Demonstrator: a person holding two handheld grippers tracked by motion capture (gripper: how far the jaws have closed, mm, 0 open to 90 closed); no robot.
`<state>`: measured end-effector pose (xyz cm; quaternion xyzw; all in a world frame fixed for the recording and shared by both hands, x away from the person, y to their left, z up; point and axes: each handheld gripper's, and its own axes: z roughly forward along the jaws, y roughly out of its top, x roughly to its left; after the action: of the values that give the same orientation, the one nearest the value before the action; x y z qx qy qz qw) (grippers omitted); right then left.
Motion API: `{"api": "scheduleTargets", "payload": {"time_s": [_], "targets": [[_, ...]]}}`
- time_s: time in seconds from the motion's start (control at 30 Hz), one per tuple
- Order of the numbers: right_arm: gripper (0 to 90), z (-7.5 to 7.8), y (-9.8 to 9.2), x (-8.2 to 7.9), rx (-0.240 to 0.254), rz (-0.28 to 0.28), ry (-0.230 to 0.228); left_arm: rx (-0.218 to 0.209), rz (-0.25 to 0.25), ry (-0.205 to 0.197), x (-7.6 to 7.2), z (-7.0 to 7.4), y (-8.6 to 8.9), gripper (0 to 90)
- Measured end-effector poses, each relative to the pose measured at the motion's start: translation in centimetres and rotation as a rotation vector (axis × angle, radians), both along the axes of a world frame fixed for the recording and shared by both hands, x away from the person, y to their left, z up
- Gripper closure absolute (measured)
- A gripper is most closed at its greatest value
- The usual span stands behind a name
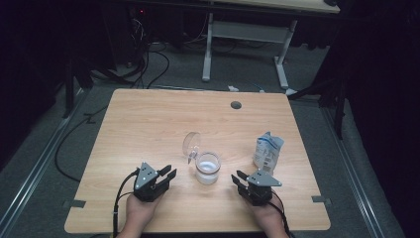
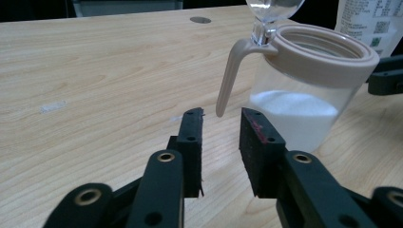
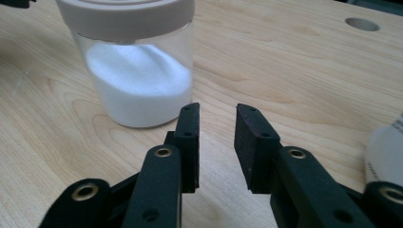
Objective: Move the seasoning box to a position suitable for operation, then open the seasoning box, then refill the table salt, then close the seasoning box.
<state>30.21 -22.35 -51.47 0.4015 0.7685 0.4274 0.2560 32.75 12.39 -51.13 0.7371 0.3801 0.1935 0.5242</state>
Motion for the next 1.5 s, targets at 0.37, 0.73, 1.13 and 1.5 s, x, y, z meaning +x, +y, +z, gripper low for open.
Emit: {"api": "scheduleTargets", "payload": {"time_s": [0.37, 0.73, 1.13, 1.5], "targets": [[86.5, 0.0, 1.2, 0.3, -0.018, 0.050, 0.015, -0.018, 0.025, 0.016, 1.8, 0.7, -1.4, 84.2], [90.0, 0.7, 2.7, 1.2, -0.021, 0.082, -0.002, -0.050, 0.044, 0.002, 3.5, 2.6, -2.4, 89.9], [90.0, 0.7, 2.8, 1.3, -0.015, 0.100, 0.004, -0.059, 0.012, -0.021, 3.5, 4.3, -4.1, 89.9], [90.0, 0.5, 3.5, 1.2, -0.026, 0.116, 0.001, -0.050, -0.034, -0.032, 2.5, 4.2, -5.1, 89.6]]}}
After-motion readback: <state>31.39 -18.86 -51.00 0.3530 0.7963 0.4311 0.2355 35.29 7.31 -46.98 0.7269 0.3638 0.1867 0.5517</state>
